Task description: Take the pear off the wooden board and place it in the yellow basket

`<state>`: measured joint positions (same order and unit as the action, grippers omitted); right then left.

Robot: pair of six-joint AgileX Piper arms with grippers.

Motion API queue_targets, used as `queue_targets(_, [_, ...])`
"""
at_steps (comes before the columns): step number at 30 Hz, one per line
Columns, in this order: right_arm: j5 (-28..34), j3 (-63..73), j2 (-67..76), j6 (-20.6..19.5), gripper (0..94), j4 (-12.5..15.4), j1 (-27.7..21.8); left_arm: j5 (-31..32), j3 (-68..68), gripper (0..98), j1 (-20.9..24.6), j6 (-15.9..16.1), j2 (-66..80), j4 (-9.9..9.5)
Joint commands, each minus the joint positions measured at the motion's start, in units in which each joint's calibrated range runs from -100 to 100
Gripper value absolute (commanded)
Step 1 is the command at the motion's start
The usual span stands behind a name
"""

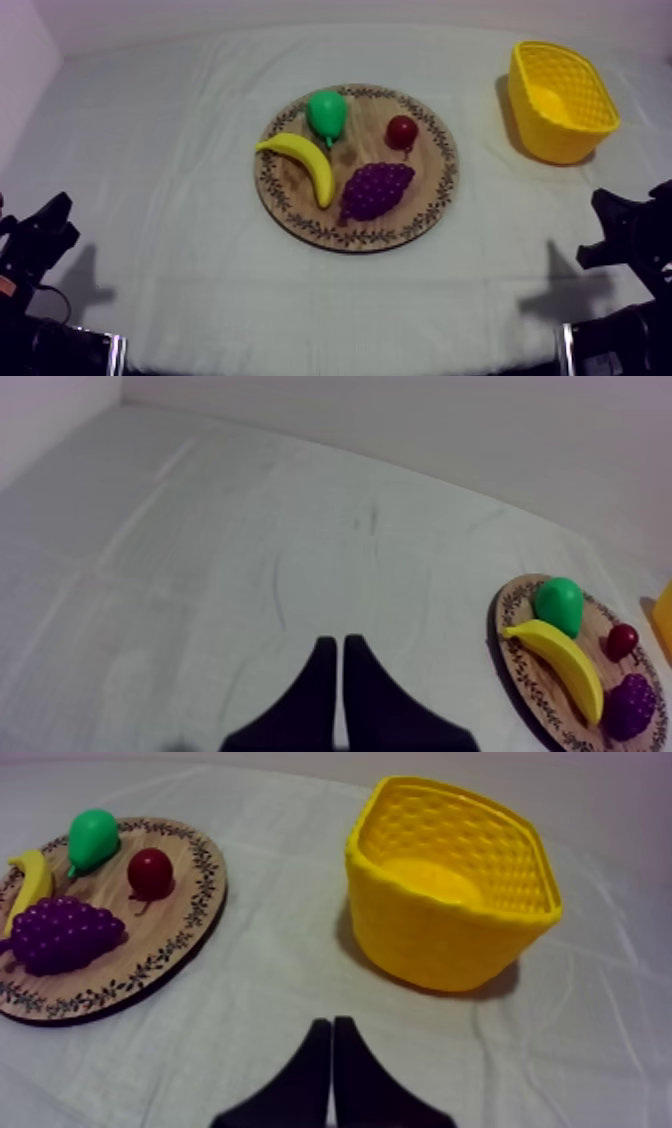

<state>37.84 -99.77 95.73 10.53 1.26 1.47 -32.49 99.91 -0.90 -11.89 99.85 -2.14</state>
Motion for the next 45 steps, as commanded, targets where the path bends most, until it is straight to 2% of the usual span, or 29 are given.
queue_targets(1, [-0.02,0.0,0.02,0.0,0.3,-0.01,-0.01,0.0,-0.02,0.1,0.0,0.0,-0.02,0.01])
queue_targets(12, [-0.02,0.0,0.02,0.07,0.3,-0.03,0.17,0.0,-0.02,0.1,0.0,0.0,-0.02,0.01])
queue_targets(15, [0.78,0.25,0.02,2.22,0.3,-0.37,1.73,0.0,-0.02,0.1,0.0,0.0,-0.02,0.01])
queue_targets(17, [2.83,1.09,-0.57,2.7,0.3,-1.69,3.89,0.0,-0.02,0.1,0.0,0.0,-0.02,0.01])
queue_targets(19, [5.13,2.4,-2.78,0.16,0.4,-5.03,7.21,0.0,-0.02,0.1,0.0,-0.02,-0.02,0.01])
queue_targets(23, [9.07,6.13,-11.47,-10.87,0.4,-13.54,14.68,0.0,-0.02,0.1,0.0,-0.01,-0.02,0.01])
queue_targets(25, [11.97,10.09,-15.24,-15.13,0.4,-16.1,17.18,0.0,-0.02,0.1,0.0,-0.01,-0.02,0.01])
queue_targets(27, [15.77,15.73,-19.14,-16.81,0.4,-17.21,19.26,0.0,-0.02,0.1,0.0,-0.01,-0.02,0.01])
queue_targets(38, [42.23,59.73,-48.0,-21.37,0.4,-16.39,26.75,0.0,-0.02,0.1,0.0,0.0,-0.02,0.01])
queue_targets(42, [48.44,75.73,-59.03,-22.24,0.4,-15.02,27.06,0.0,-0.02,0.1,0.0,0.0,-0.02,0.01])
queue_targets(45, [51.37,86.76,-66.71,-22.45,0.4,-12.65,25.75,0.0,-0.02,0.1,0.0,0.0,-0.02,0.01])
